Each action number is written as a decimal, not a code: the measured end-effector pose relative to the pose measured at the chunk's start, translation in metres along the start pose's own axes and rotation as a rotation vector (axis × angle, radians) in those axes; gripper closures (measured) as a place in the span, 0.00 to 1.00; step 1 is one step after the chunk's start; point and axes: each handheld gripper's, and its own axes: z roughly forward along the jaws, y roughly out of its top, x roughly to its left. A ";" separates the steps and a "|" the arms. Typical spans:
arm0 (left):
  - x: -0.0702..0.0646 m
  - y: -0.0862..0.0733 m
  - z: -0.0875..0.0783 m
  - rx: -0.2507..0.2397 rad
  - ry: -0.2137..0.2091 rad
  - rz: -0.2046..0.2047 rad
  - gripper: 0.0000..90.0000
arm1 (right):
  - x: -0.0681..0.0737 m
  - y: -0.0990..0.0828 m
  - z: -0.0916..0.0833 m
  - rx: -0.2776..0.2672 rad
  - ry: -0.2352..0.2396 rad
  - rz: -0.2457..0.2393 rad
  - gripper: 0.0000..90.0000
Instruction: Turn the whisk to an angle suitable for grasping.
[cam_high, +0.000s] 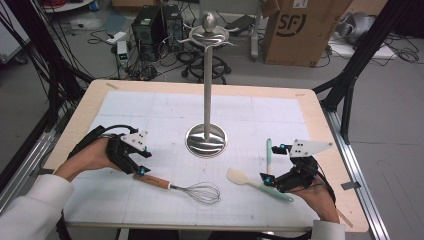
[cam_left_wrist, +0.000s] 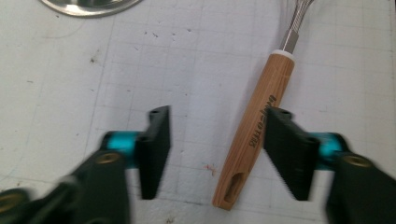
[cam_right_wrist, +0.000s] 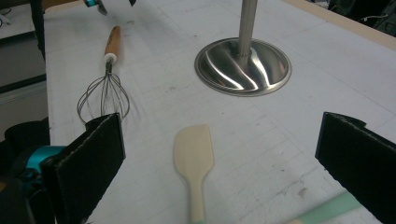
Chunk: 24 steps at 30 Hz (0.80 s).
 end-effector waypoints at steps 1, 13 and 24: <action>-0.001 0.001 -0.001 -0.001 0.013 -0.001 0.22 | 0.000 0.000 0.000 0.000 0.000 0.002 0.00; -0.013 0.021 0.006 0.014 -0.014 0.019 0.02 | 0.001 0.002 -0.002 -0.008 -0.002 -0.002 0.00; -0.018 0.028 0.032 0.085 -0.074 0.069 0.09 | 0.001 0.001 -0.003 -0.005 -0.003 0.002 0.00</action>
